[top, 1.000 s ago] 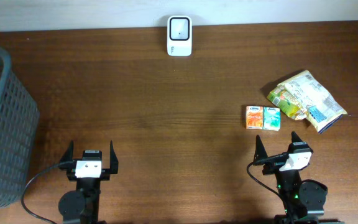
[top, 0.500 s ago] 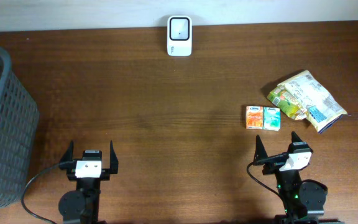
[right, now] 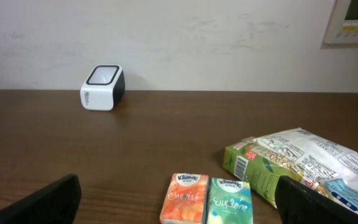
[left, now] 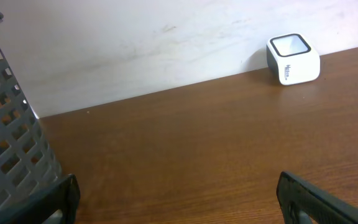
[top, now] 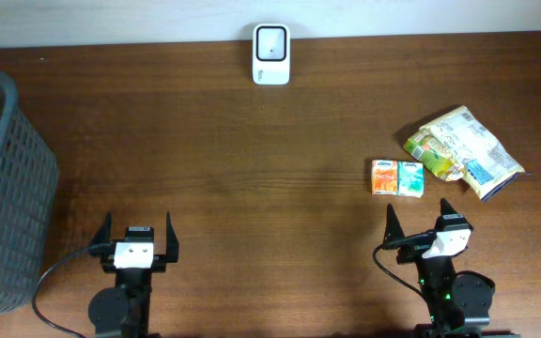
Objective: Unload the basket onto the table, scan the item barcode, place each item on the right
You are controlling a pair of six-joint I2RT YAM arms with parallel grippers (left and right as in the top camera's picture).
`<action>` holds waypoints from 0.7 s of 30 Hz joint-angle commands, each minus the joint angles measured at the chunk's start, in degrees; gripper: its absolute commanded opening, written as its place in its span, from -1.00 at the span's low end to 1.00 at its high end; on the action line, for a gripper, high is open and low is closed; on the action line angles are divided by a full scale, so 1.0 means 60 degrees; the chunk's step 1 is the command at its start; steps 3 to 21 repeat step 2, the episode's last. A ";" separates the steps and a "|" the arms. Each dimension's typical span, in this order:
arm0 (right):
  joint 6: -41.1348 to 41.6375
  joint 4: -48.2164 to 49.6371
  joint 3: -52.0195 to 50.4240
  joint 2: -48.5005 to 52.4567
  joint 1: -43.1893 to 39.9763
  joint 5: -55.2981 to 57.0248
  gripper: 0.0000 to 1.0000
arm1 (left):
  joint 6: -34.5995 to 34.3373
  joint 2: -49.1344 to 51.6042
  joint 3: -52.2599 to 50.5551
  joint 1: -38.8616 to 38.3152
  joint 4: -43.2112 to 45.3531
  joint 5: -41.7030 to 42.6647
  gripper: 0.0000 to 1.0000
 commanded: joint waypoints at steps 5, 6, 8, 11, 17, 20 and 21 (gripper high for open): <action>0.0073 -0.0022 -0.0069 -0.0062 -0.0055 -0.0073 0.97 | 0.0117 -0.0087 -0.0066 -0.0036 -0.0011 -0.0069 0.98; 0.0073 -0.0022 -0.0069 -0.0062 -0.0055 -0.0073 0.97 | 0.0117 -0.0087 -0.0066 -0.0036 -0.0011 -0.0069 0.98; 0.0073 -0.0022 -0.0069 -0.0062 -0.0055 -0.0073 0.97 | 0.0117 -0.0087 -0.0066 -0.0036 -0.0011 -0.0069 0.98; 0.0073 -0.0022 -0.0069 -0.0062 -0.0055 -0.0073 0.97 | 0.0117 -0.0087 -0.0066 -0.0036 -0.0011 -0.0069 0.98; 0.0073 -0.0022 -0.0069 -0.0062 -0.0055 -0.0073 0.97 | 0.0117 -0.0087 -0.0066 -0.0036 -0.0011 -0.0069 0.98; 0.0073 -0.0022 -0.0069 -0.0062 -0.0055 -0.0073 0.97 | 0.0117 -0.0087 -0.0066 -0.0036 -0.0011 -0.0069 0.98; 0.0073 -0.0022 -0.0069 -0.0062 -0.0055 -0.0073 0.97 | 0.0117 -0.0087 -0.0066 -0.0036 -0.0011 -0.0069 0.98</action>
